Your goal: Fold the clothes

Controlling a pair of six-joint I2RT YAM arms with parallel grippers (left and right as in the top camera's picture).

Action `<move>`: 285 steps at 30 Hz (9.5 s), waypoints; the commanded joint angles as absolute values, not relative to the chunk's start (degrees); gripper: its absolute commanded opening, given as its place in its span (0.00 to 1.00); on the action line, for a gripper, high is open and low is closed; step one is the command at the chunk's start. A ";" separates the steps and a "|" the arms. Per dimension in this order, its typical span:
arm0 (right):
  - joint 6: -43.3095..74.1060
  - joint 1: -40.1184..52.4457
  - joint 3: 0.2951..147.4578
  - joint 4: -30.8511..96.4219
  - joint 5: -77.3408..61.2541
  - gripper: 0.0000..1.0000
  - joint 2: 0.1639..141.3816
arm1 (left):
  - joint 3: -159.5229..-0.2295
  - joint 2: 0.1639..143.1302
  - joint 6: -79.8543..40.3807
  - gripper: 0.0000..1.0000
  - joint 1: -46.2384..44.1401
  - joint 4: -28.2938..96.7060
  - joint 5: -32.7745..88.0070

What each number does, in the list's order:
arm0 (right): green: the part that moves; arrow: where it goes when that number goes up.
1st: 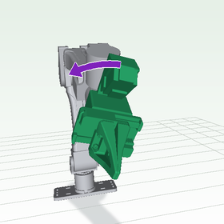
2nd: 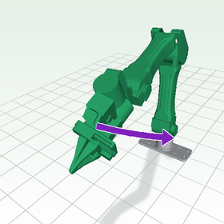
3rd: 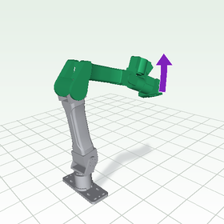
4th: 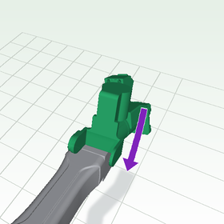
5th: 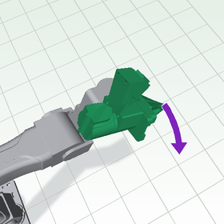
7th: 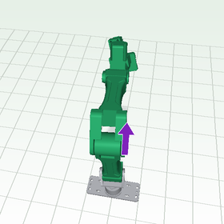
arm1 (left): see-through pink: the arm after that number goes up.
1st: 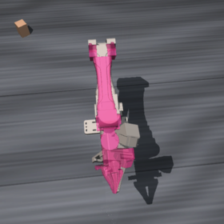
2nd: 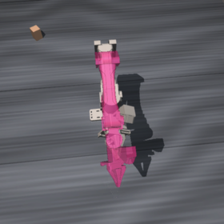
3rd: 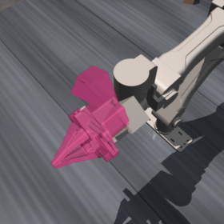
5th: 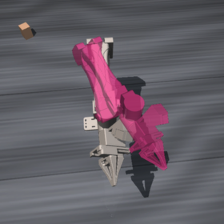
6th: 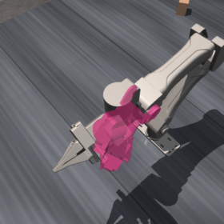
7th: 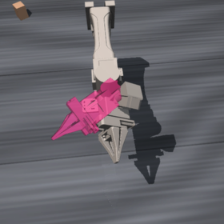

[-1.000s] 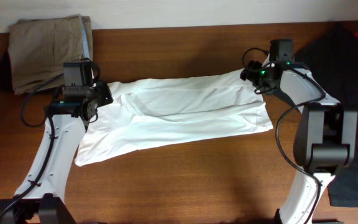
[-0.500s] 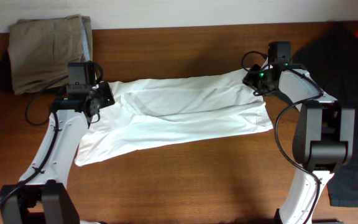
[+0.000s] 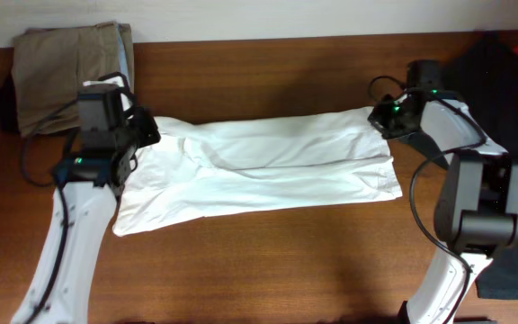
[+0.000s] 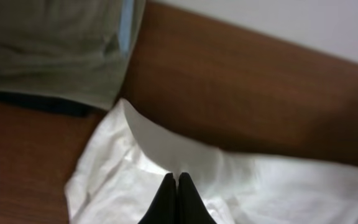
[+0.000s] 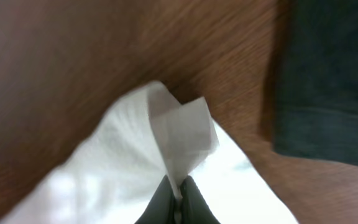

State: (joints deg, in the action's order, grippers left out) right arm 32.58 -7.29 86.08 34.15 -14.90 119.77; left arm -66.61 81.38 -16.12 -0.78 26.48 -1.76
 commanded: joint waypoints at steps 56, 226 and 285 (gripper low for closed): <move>21.82 -12.93 83.40 68.36 -0.89 0.99 109.10 | -72.44 95.74 -17.17 0.40 1.91 55.40 -11.40; 27.24 30.81 99.90 50.70 -9.58 0.37 114.98 | -78.78 98.67 -18.85 0.99 11.66 53.65 4.29; 22.79 2.70 97.41 57.19 -14.52 0.99 113.73 | -75.00 118.21 1.17 0.99 14.50 54.89 26.48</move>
State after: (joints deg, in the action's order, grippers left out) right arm 22.70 2.66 97.84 57.14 -15.62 114.10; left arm -78.63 116.53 -1.98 14.81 55.90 21.10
